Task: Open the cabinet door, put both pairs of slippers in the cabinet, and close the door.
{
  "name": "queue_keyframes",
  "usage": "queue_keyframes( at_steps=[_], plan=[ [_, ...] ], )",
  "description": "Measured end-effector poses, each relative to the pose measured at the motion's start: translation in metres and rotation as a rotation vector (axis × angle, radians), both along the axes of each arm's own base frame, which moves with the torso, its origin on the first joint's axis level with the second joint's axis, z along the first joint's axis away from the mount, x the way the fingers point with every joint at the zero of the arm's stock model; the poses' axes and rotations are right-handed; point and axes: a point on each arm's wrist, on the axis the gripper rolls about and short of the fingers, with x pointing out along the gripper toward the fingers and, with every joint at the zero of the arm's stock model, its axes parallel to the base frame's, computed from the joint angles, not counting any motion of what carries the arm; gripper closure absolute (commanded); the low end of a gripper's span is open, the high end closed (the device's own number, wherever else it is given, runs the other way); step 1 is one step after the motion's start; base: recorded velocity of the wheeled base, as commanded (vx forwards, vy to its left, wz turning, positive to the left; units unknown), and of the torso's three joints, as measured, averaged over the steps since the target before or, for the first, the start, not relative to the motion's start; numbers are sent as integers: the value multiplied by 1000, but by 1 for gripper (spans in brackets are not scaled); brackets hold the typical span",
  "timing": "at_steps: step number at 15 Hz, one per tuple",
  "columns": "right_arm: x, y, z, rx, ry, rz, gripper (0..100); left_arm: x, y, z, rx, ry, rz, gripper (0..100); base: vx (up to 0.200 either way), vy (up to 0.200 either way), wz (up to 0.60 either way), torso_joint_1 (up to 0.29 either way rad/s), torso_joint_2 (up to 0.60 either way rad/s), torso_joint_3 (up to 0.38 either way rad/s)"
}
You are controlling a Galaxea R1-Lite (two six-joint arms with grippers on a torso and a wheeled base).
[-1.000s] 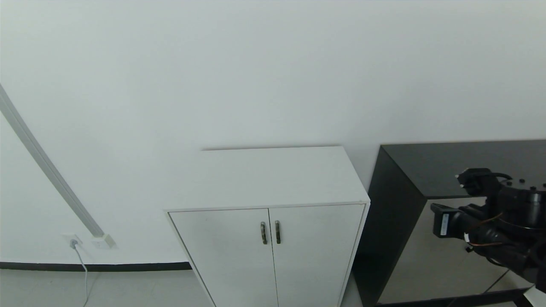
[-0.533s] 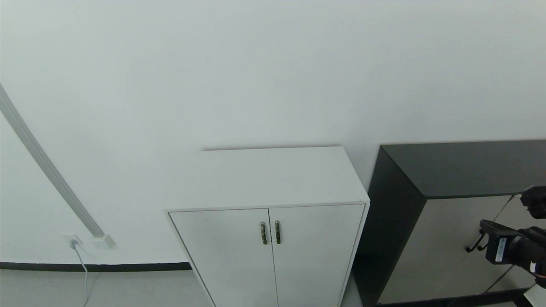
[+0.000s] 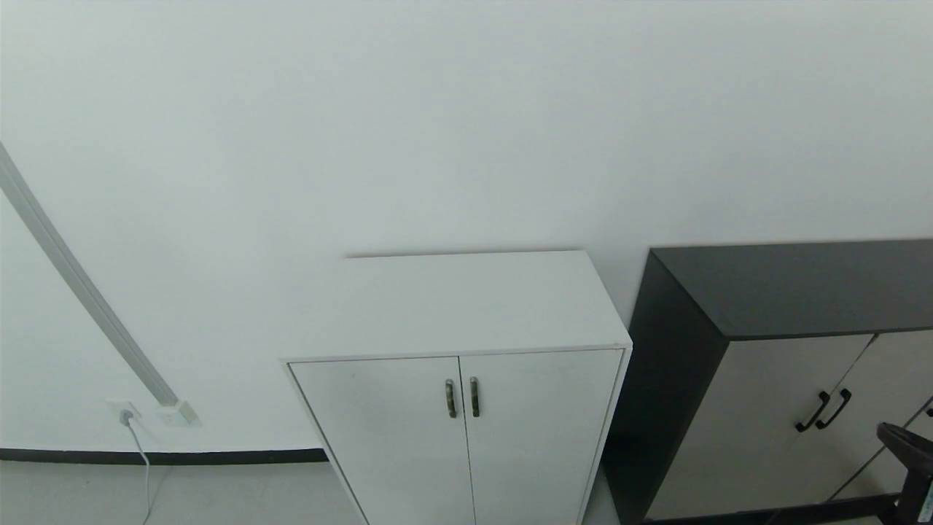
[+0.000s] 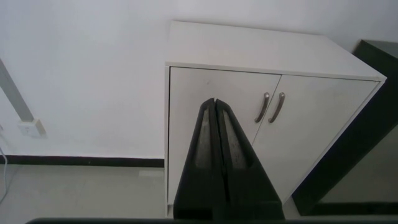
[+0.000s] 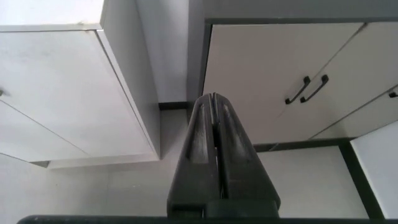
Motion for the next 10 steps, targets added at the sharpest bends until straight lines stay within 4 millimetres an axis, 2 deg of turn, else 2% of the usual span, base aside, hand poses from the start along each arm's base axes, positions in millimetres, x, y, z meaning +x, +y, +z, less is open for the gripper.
queue_keyframes(
  at_steps=[4,10],
  plan=[
    [-34,-3,-4,-11,51,38,100,0,0,0,0,0,0,100,0,0,0,0,0,0],
    [-79,-4,-14,0,73,210,100,0,0,0,0,0,1,100,0,0,0,0,0,0]
  ],
)
